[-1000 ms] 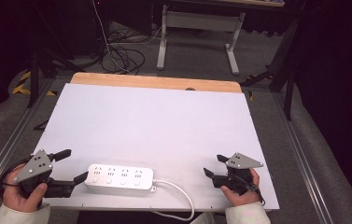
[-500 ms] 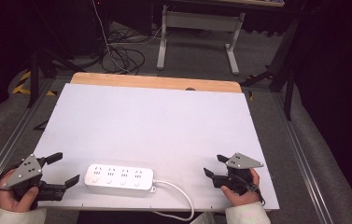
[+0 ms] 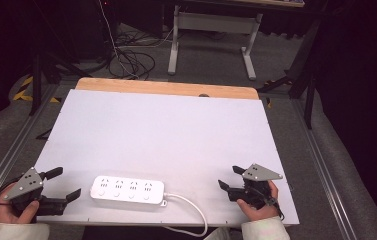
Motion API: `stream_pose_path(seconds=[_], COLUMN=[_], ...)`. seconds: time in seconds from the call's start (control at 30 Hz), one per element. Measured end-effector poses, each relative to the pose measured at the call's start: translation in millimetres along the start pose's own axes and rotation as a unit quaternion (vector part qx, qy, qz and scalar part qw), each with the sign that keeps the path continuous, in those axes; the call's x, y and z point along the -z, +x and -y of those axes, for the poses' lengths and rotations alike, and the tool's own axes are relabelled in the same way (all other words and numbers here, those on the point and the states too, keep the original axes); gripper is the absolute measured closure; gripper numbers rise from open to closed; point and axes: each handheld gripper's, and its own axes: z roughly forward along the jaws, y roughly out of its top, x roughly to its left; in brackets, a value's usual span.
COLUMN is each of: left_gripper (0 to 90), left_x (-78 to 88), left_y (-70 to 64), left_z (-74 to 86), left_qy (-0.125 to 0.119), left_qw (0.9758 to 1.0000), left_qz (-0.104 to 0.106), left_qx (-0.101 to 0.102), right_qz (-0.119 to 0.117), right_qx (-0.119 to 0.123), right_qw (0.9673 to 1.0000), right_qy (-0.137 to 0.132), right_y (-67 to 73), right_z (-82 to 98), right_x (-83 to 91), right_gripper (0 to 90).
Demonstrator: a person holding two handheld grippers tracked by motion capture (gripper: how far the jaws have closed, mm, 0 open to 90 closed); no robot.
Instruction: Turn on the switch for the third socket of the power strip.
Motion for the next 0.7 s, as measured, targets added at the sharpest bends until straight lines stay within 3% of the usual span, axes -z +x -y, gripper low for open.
stream_pose_path(seconds=[0.2, 0.33, 0.43, 0.57, 0.7], left_gripper=[4.9, 5.1, 6.4, 6.4, 5.8], left_x=[-1.7, -0.6, 2.1, 1.3, -0.5], left_y=[1.0, -0.9, -1.9, -4.4, -5.8], left_z=[6.6, 7.7, 3.9, 2.3, 0.9], left_qy=[0.008, 0.008, 0.005, 0.002, -0.006], left_qw=[0.9999, 0.9999, 0.9997, 1.0000, 0.9994], left_qz=[0.000, 0.008, 0.015, 0.004, -0.013], left_qx=[-0.010, -0.002, 0.019, 0.008, 0.032], right_qz=[-0.001, -0.001, 0.000, 0.000, 0.000], right_qx=[0.000, 0.000, 0.000, 0.001, 0.001], right_qw=[1.0000, 1.0000, 1.0000, 1.0000, 1.0000], right_qy=[0.001, 0.001, 0.001, 0.001, 0.002], right_y=[-0.2, -0.1, 0.1, 0.1, 0.4], right_z=[0.2, 0.2, 0.2, 0.1, 0.1], right_x=[-0.2, -0.6, -0.7, -1.1, -1.0], right_gripper=[29.0, 28.9, 28.9, 28.9, 28.9])
